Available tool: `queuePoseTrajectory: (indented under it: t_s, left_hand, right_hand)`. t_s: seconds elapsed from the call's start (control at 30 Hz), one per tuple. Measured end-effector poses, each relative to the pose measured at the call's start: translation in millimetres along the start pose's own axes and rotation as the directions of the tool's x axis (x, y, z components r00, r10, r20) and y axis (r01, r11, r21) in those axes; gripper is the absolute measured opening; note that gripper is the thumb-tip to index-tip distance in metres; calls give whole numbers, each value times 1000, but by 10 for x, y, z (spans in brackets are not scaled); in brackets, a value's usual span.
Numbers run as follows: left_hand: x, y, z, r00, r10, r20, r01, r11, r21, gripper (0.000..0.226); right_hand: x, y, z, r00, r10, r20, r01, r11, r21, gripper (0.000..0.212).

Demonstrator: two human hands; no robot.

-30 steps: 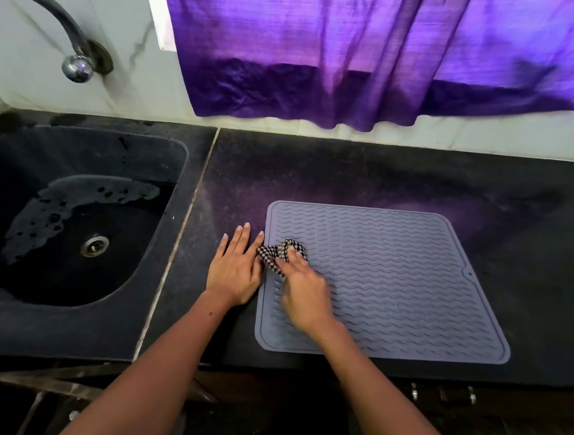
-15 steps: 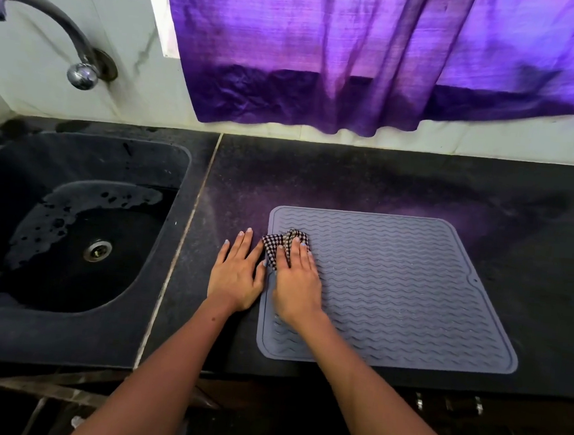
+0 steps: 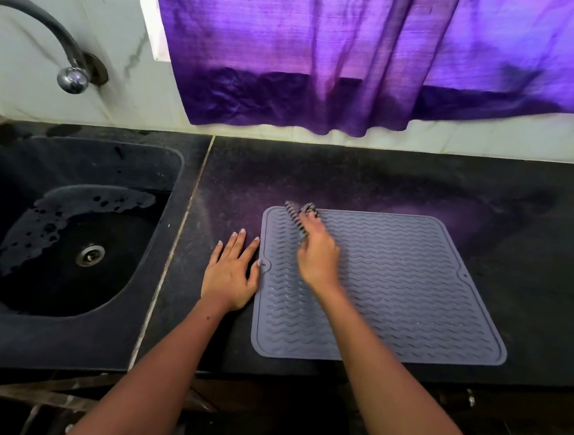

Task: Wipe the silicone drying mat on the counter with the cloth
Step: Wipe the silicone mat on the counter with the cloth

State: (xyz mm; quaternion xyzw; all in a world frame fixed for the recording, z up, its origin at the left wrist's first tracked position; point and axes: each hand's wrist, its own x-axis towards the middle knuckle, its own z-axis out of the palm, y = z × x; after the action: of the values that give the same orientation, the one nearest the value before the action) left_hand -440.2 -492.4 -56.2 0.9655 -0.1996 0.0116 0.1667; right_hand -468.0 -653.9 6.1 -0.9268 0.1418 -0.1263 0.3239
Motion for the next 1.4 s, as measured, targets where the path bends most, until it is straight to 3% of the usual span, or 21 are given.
queuePoseTrajectory:
  t_s: [0.07,0.13,0.27,0.33,0.4,0.43,0.47,0.5,0.53,0.6,0.67,0.73,0.83,1.13,1.2,1.27,1.3,1.4]
  left_hand:
    - [1,-2,1,1000,1,-8,-1,1000,-5,78]
    - [1,0,7,1000,3,-4,-3,1000,5,78]
    - [2,1,13,1000,5,-4,-5,1000,21,77]
    - [7,5,14,1000,-1,-9,1,1000,25,77]
    - [6,6,7,1000,-1,-9,1,1000,24,77]
    - [2,3,3,1000,0,-11,0,1000,18,77]
    - [-4,-1,0,1000,1,-14,-1,1000,10,77]
    - [-6,-2,-1,1000,1,-17,-1,1000,1,77]
    - [-4,-1,-1,1000,2,-17,-2,1000,-4,77]
    - [-2,0,-2,1000,0,-13,0,1000,-6,77]
    - [4,-3,-3,1000,-4,-10,4,1000,-9,78]
    - [5,-7,-5,1000,-4,-8,4,1000,-4,78]
    - [7,-9,3,1000,-5,-17,5,1000,-2,78]
    - [2,0,2,1000,-7,-16,8,1000,6,77]
    - [-3,2,-2,1000,-6,-14,6,1000,11,78]
    - [-9,2,-3,1000,-8,-14,8,1000,16,78]
    - [-11,1,-1,1000,-6,-12,7,1000,19,78]
    - [-3,-8,1,1000,-8,-4,8,1000,27,79]
  right_hand:
    - [-128,53,159,981,-119,153,156,954,-257,62]
    - [-179,130,278,963,-135,235,220,894,-389,65]
    - [-69,213,213,947,-156,280,246,913,-325,64]
    - [-1,218,145,955,-116,272,176,962,-208,61]
    - [99,233,112,969,0,246,-4,1000,17,55]
    - [148,217,79,968,106,228,-155,966,206,49]
    - [193,174,32,949,225,219,-300,857,419,44]
    - [244,153,-13,923,331,198,-382,719,581,40]
    - [279,154,-53,898,417,142,-404,652,642,39]
    - [259,165,-128,910,408,-80,-330,826,457,43]
    - [177,218,-139,961,206,-184,-170,966,196,53]
    - [82,304,-39,996,50,-80,-58,994,-98,62]
    - [-51,421,171,995,-20,94,59,898,-436,66]
    - [155,396,-74,988,-5,156,75,893,-443,53]
    - [308,351,-256,976,175,131,-159,979,-128,36]
    - [429,314,-427,941,334,47,-337,920,202,26]
    - [438,290,-489,937,347,-29,-335,922,195,29]
    - [303,287,-514,976,142,-162,-173,965,-195,45]
